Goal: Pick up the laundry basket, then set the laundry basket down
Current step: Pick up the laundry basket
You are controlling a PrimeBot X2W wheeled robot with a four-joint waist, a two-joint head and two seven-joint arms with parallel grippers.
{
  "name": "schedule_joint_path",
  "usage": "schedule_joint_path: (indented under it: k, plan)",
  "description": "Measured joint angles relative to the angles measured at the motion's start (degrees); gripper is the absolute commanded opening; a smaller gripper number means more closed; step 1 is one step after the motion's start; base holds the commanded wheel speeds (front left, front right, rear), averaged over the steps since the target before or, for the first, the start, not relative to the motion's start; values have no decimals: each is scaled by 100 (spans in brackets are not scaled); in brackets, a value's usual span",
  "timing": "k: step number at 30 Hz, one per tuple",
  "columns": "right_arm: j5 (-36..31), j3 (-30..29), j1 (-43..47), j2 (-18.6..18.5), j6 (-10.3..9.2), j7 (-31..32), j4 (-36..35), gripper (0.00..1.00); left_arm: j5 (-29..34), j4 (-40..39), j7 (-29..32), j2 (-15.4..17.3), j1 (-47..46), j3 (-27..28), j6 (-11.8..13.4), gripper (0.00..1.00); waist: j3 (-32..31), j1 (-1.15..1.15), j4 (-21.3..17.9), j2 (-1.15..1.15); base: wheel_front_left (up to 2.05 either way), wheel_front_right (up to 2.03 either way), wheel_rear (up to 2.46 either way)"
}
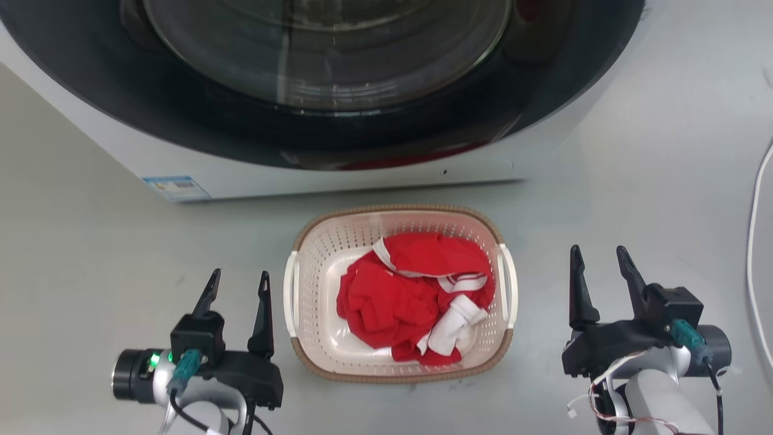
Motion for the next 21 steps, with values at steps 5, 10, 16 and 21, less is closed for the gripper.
schedule_joint_path:
  k: [5,10,16,21]
  plan:
    - [74,-19,-356,-3,0,19,445,100,-44,391,56,-82,-397,-29,-47,100,423,0,8,0,0,0,0]
    - [82,31,-722,-5,0,62,815,100,-189,686,82,-126,-831,-94,-92,100,852,0,24,0,0,0,0]
    - [102,166,-1232,-9,1,59,1109,100,-212,996,100,-167,-1293,-188,-146,100,1366,-1,38,0,0,0,0]
    - [334,381,-1596,-16,4,57,1212,100,-209,1193,100,-188,-1720,-335,-226,100,1797,-1,39,0,0,0,0]
